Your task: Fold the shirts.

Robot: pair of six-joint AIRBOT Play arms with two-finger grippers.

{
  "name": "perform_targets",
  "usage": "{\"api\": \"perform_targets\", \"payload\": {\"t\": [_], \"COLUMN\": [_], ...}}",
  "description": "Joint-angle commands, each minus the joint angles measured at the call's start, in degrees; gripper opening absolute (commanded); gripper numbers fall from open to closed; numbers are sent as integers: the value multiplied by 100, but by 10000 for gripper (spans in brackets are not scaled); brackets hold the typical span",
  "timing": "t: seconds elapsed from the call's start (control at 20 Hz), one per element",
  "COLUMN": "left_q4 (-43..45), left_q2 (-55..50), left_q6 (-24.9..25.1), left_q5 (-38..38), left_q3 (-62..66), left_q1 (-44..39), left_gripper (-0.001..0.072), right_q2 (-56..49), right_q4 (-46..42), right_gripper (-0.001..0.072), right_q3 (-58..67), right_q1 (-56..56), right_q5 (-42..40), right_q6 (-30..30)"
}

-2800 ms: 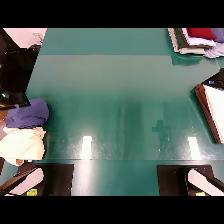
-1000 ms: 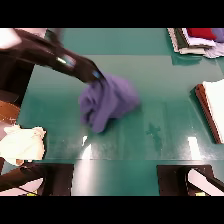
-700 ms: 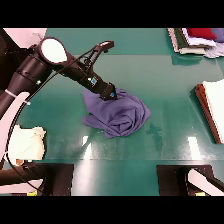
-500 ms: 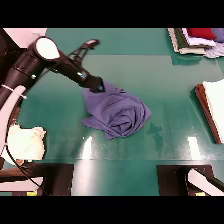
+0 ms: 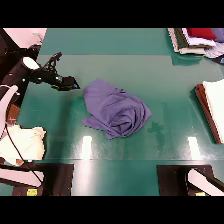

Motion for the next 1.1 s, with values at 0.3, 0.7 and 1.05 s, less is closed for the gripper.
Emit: {"api": "perform_targets", "payload": {"t": [0.3, 0.7, 1.05], "left_q4": [-350, -420, -337], "left_q2": [-896, -901, -898], "left_q6": [431, 514, 509], "left_q5": [1029, 584, -214], "left_q3": [120, 647, 2000], "left_q1": [-570, -730, -732], "left_gripper": [553, 27, 27], "right_q2": [2, 0, -278], "right_q4": [2, -59, -46], "right_gripper": [18, 18, 473], "right_q3": [-935, -1875, -4127], "right_q1": [4, 7, 1296], "right_q5": [-164, -302, -2118], "right_q6": [0, -2, -7]}}
